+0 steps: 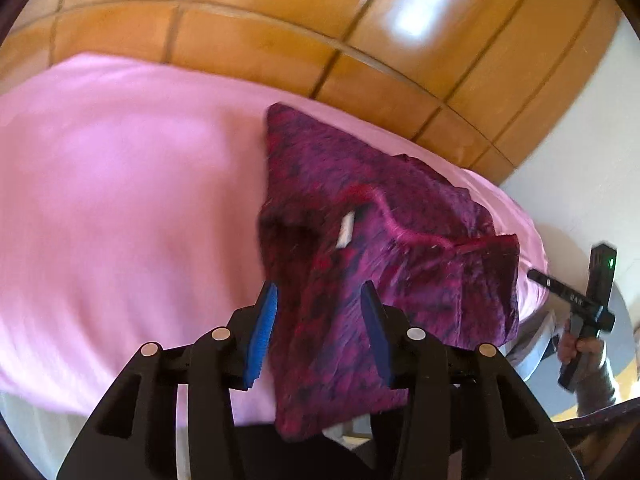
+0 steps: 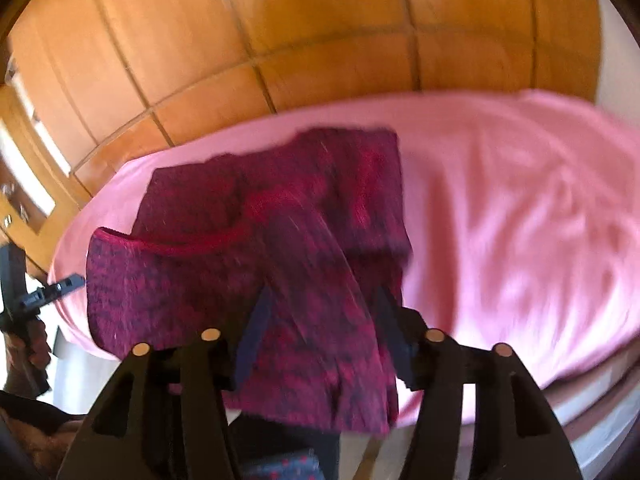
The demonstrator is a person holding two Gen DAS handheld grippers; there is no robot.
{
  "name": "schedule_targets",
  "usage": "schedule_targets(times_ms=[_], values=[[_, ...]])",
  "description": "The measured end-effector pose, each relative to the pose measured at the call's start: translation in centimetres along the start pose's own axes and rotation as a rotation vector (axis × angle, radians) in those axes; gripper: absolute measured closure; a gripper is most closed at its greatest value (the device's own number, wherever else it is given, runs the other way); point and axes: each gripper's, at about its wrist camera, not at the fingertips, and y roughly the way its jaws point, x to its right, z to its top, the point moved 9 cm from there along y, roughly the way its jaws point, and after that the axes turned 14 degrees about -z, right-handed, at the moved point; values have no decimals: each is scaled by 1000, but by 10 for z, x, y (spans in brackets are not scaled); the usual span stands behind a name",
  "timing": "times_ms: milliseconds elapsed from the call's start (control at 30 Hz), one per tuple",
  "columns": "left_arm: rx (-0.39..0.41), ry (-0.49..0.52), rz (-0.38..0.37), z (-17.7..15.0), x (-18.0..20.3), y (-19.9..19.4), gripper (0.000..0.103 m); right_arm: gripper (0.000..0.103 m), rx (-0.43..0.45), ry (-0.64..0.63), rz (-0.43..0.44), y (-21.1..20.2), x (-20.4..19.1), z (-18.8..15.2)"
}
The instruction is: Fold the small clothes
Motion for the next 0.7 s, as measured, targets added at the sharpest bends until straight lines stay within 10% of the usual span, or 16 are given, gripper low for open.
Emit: schedule_targets(times_ms=[167, 267, 700], values=[[-47, 61, -1, 7, 8, 32, 56, 50, -8, -99, -38, 26, -21, 6], [-55, 95, 12, 5, 7, 39, 88, 83, -56, -149, -74, 38, -19, 0], [144, 121, -7, 62, 24, -1, 91, 85, 50, 9, 36, -3, -3, 63]])
